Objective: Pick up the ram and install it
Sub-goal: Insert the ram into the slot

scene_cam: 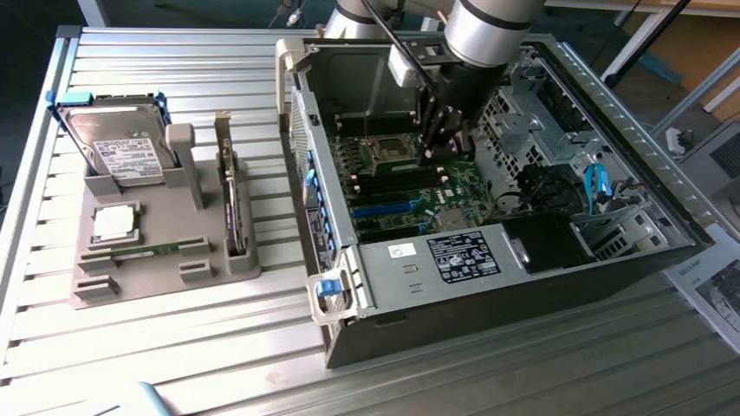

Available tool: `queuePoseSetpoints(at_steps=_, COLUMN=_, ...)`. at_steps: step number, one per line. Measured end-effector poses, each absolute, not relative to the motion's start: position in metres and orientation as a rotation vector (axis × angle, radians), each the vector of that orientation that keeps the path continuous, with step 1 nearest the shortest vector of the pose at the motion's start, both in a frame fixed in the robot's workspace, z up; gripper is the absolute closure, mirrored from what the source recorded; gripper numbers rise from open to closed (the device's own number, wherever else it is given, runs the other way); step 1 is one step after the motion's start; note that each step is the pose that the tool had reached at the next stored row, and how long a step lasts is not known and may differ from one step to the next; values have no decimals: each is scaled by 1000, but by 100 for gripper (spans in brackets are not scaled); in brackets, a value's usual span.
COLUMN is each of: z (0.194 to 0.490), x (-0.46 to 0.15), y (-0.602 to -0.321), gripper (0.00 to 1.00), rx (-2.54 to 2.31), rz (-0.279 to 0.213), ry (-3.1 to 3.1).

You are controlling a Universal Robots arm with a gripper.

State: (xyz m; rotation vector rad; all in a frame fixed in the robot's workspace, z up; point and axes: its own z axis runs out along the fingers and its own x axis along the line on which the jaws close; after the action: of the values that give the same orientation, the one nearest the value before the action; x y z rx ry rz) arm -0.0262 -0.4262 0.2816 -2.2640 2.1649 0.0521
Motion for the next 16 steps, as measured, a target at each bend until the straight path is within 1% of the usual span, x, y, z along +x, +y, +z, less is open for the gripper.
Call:
queuePoseSetpoints(at_steps=9, z=259, x=-30, y=-415, gripper=87, rx=-2264, rz=52, ry=2165)
queuePoseSetpoints(at_steps=16, z=242, x=-30, y=-412, gripper=87, rx=-2255, rz=52, ry=2175)
